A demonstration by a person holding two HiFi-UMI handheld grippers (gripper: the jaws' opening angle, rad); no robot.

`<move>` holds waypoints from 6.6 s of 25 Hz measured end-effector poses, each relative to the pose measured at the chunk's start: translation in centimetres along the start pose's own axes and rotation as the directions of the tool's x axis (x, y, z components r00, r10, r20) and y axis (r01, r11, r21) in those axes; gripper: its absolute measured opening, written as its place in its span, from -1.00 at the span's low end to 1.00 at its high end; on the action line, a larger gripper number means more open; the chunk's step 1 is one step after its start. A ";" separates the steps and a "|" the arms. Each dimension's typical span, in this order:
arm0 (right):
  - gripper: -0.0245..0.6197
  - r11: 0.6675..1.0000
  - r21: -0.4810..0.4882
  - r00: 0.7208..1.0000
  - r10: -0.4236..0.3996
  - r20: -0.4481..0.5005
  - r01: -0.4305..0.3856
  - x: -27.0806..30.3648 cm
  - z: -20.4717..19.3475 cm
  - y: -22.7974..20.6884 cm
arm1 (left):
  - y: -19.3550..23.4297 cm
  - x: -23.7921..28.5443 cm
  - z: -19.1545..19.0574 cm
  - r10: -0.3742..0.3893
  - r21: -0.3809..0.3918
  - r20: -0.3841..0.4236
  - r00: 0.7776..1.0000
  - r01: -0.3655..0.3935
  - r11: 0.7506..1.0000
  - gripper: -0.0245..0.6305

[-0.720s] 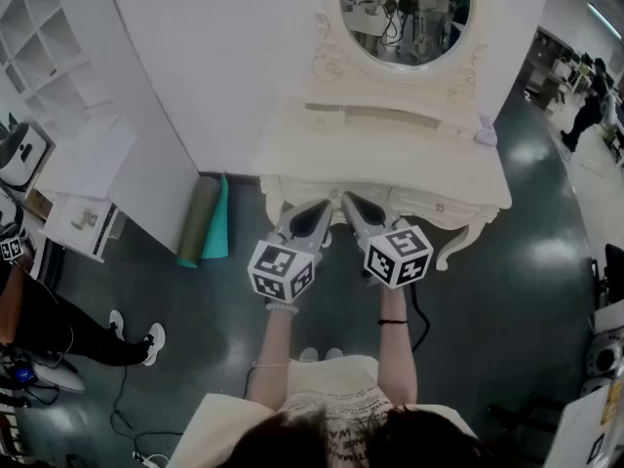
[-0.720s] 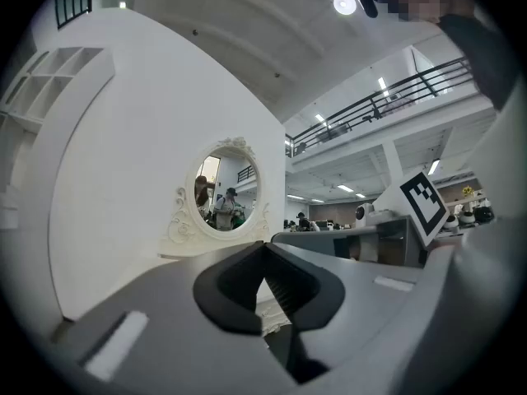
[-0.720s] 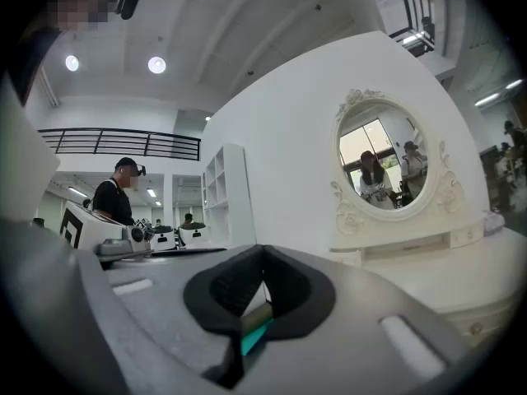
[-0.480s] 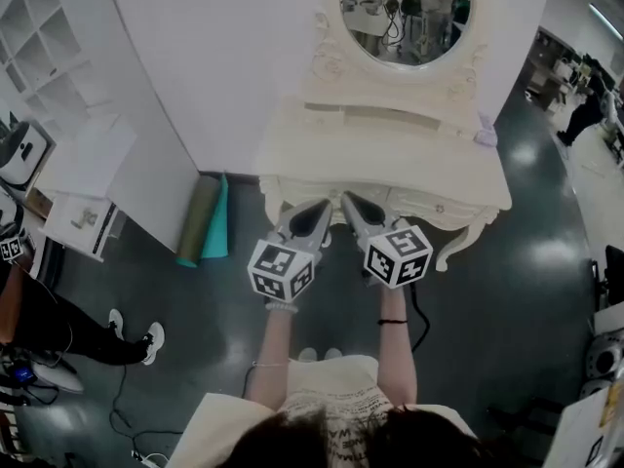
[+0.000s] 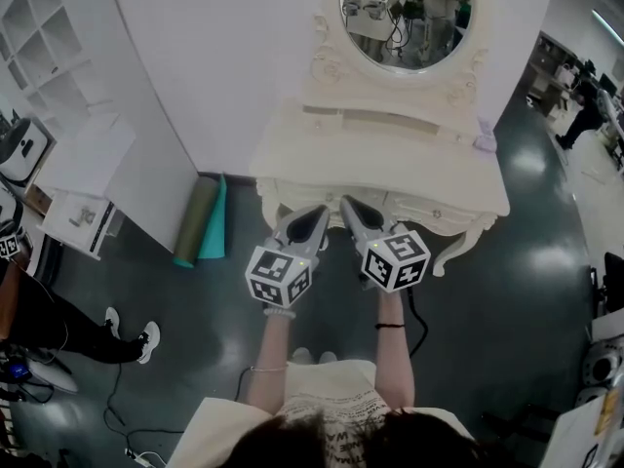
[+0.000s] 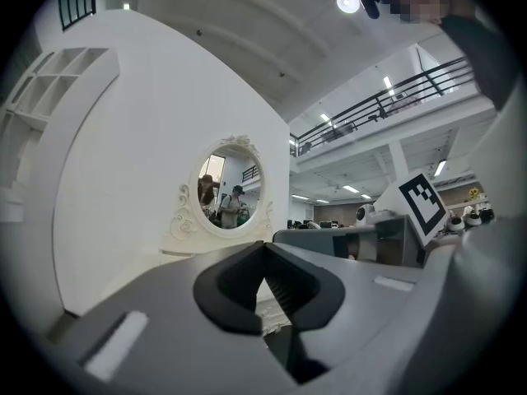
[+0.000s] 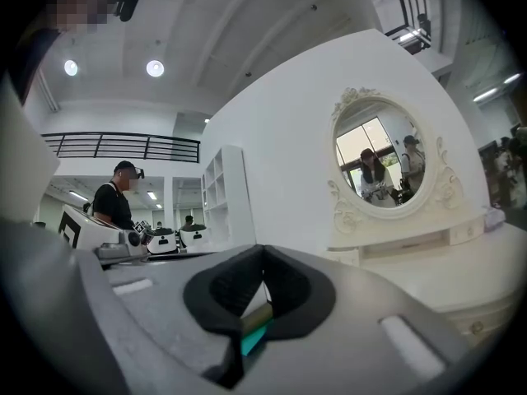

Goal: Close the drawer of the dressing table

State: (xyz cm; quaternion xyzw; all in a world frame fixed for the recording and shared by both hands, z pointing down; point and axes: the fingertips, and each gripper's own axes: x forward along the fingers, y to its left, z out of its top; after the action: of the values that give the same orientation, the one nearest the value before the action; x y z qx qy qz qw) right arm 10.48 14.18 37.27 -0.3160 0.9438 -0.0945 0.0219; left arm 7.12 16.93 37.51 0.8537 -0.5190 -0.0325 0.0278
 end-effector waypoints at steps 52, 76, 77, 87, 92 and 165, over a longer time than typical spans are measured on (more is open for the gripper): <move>-0.91 0.995 0.014 0.994 -0.101 -0.047 0.102 19.1 -0.6 -9.5 | 17.2 13.3 -0.7 -0.134 -0.044 -0.032 0.991 0.132 0.990 -0.92; -0.91 0.995 0.065 0.992 -0.068 -0.111 0.075 25.4 -2.0 -15.7 | 23.2 19.0 -3.2 -0.061 -0.112 -0.061 0.996 0.054 0.992 -0.92; -0.91 0.995 0.066 0.991 -0.063 -0.116 0.071 25.7 -2.1 -16.1 | 23.3 19.5 -3.2 -0.058 -0.116 -0.063 0.996 0.051 0.992 -0.92; -0.91 0.996 0.082 0.988 -0.025 -0.154 0.038 27.5 -2.4 -19.4 | 24.4 22.8 -3.9 -0.017 -0.127 -0.083 0.996 0.006 0.992 -0.92; -0.91 0.995 0.093 0.987 -0.007 -0.161 0.022 27.9 -2.1 -20.2 | 24.9 23.4 -3.9 0.011 -0.128 -0.092 0.996 -0.023 0.992 -0.92; -0.56 0.900 0.193 0.813 -0.240 -0.530 0.392 40.5 -16.7 -30.4 | 37.0 30.7 -16.5 -0.118 -0.315 -0.361 0.925 -0.002 0.949 -0.92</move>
State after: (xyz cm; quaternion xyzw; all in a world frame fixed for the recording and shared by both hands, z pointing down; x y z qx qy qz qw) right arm -5.60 -31.24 60.26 -0.4283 0.8262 -0.3133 -0.1893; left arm -10.08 -27.12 56.12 0.8442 -0.4668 0.0493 0.2590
